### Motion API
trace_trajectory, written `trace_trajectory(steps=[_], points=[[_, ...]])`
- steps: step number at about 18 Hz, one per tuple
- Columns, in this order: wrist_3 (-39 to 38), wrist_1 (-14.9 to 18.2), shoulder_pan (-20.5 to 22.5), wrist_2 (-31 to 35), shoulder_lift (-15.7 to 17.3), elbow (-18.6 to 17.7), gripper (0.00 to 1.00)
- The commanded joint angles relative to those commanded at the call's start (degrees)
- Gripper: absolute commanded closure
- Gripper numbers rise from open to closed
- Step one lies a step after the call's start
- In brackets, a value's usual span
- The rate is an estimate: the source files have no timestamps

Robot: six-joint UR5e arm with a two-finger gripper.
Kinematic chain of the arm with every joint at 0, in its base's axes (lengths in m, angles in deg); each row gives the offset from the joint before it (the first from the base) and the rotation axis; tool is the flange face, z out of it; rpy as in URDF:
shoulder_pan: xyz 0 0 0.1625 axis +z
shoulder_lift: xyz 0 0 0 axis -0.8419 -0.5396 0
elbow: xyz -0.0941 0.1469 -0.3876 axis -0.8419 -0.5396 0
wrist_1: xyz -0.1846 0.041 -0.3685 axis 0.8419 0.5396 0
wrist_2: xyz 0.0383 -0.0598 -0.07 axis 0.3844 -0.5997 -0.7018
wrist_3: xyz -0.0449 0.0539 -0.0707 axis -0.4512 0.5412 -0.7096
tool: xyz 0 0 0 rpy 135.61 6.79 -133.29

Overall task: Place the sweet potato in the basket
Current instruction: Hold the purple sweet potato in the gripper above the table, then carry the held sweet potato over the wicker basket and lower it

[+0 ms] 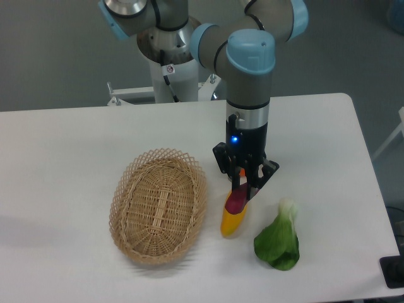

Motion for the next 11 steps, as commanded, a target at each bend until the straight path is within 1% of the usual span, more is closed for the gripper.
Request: trace_trajectory(steps=[1, 6, 8, 11], points=[[0.00, 0.09, 0.00, 0.09, 0.00, 0.44, 0.77], [0.00, 0.18, -0.09, 0.00, 0.09, 0.27, 0.77], [-0.35, 0.18, -0.26, 0.26, 0.26, -0.78, 0.77], [-1.84, 0.18, -0.70, 0.35, 1.49, -2.28, 0.77]])
